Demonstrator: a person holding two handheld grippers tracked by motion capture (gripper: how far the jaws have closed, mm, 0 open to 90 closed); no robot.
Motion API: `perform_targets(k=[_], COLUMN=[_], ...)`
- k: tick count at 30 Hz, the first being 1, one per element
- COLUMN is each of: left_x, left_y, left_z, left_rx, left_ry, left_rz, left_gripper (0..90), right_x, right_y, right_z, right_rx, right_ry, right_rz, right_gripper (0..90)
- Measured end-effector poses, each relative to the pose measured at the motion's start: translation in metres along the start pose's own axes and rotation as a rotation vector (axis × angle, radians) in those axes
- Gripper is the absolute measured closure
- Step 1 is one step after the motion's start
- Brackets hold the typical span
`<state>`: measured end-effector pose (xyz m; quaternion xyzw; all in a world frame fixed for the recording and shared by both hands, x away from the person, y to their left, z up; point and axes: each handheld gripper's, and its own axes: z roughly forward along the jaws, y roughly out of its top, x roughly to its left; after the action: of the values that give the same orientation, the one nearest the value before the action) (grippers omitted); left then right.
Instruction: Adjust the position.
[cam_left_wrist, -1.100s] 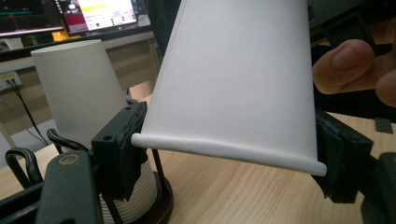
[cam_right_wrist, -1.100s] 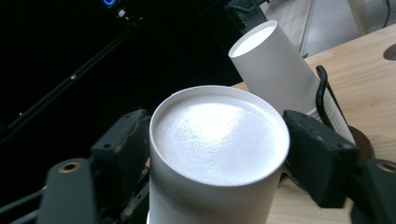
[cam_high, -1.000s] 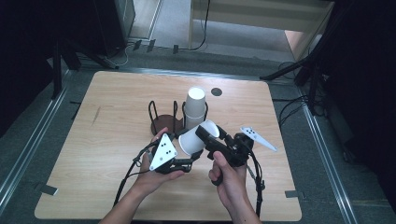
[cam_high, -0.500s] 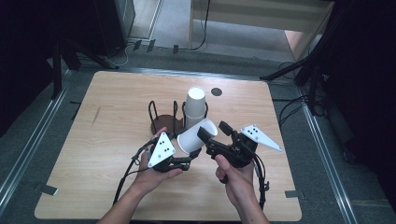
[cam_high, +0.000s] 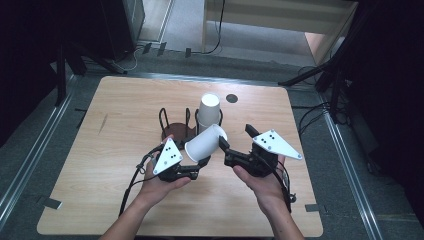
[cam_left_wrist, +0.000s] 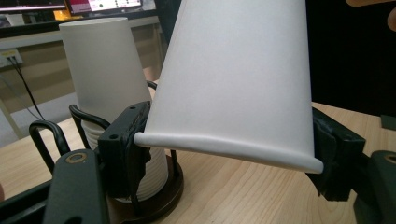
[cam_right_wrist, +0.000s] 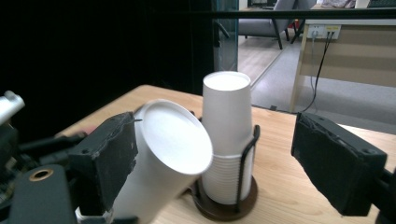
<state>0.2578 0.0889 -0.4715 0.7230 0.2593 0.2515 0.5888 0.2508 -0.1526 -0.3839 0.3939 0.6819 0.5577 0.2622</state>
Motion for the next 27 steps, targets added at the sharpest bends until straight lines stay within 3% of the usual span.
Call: perform_targets(k=[7,12,13,14,15,17,18,23,24,27], left_x=[0.002,0.002,0.002,0.003,0.003,0.003,0.003,0.003,0.003,0.004], left_y=[0.000,0.000,0.000,0.000,0.000,0.000,0.000,0.000,0.000,0.001], left_z=[-0.002,-0.002,-0.002,-0.002,-0.002,-0.002,-0.002,-0.002,-0.002,-0.002], left_rx=[0.005,0.007,0.006,0.007,0.007,0.008,0.010,0.016,0.016,0.017], left_ry=[0.003,0.002,0.001,0.002,0.002,0.002,0.000,-0.004,-0.004,-0.003], left_rz=[0.003,0.007,0.006,0.006,0.006,0.005,0.006,0.009,0.009,0.009], left_gripper=[25.9,26.0,26.0,26.1,26.1,26.1,26.2,26.3,26.3,26.3], right_x=[-0.008,-0.012,-0.012,-0.013,-0.013,-0.014,-0.013,-0.010,-0.010,-0.009], right_y=[-0.002,-0.005,-0.005,-0.006,-0.006,-0.008,-0.010,-0.014,-0.014,-0.015], right_z=[-0.001,-0.001,-0.001,-0.001,-0.001,0.000,0.001,0.005,0.005,0.007], right_rx=[0.030,0.050,0.050,0.059,0.059,0.075,0.090,0.137,0.137,0.166], right_ry=[-0.021,-0.061,-0.061,-0.077,-0.077,-0.097,-0.116,-0.135,-0.135,-0.128], right_rz=[-0.048,-0.140,-0.140,-0.173,-0.173,-0.223,-0.288,-0.439,-0.439,-0.512], right_gripper=[14.3,14.4,14.4,14.4,14.4,14.4,14.6,14.6,14.6,14.3])
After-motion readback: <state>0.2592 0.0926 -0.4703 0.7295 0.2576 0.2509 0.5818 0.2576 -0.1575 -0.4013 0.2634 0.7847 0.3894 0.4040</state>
